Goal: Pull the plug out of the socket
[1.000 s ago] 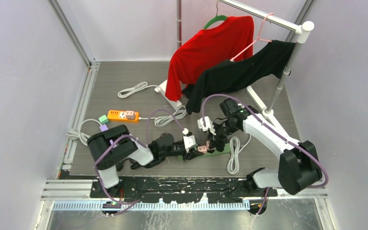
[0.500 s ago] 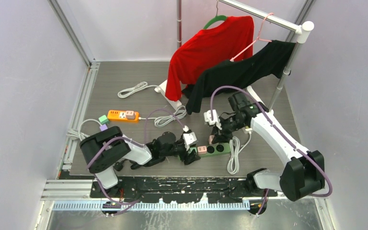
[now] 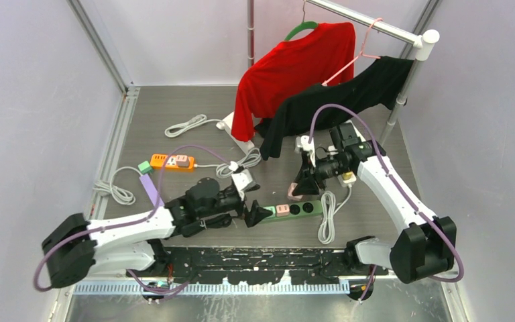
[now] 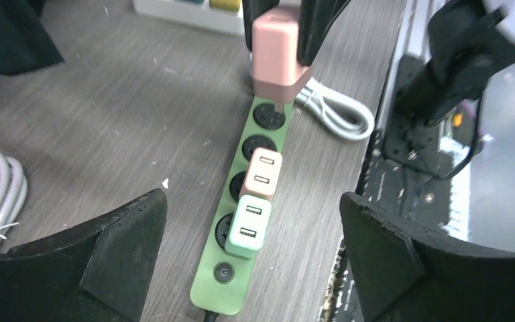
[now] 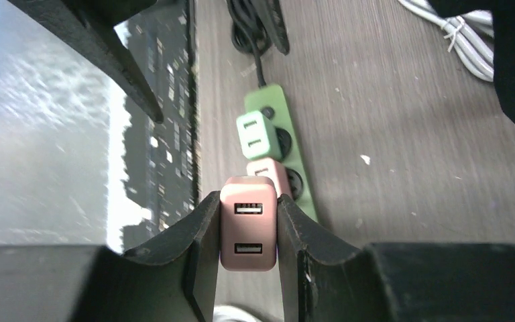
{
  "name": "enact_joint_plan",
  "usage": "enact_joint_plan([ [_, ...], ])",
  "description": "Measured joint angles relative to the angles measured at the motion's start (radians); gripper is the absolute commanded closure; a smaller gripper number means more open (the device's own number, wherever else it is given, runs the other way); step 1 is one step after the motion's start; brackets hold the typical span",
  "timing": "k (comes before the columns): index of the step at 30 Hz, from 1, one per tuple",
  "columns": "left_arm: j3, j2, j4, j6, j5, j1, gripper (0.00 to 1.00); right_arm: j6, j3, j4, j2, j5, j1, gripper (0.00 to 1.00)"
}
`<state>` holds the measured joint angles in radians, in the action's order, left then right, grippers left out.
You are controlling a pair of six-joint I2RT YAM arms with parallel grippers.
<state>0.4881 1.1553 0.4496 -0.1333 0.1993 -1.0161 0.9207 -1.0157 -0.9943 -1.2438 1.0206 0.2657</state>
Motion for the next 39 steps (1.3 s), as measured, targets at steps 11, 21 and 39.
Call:
enact_joint_plan([
  [11,0.04,-0.301,-0.245,-0.282,-0.149,0.002,0.07,-0.764,0.084,0.433,-0.018,0.163,-0.072,0.93],
  [21,0.396,-0.086,-0.555,-0.372,-0.407,-0.095,0.07,-1.056,0.084,0.524,-0.12,0.128,-0.072,0.92],
  [39,0.85,0.459,-0.834,-0.235,-0.682,-0.214,0.5,-1.095,0.082,0.526,-0.12,0.12,-0.072,0.9],
])
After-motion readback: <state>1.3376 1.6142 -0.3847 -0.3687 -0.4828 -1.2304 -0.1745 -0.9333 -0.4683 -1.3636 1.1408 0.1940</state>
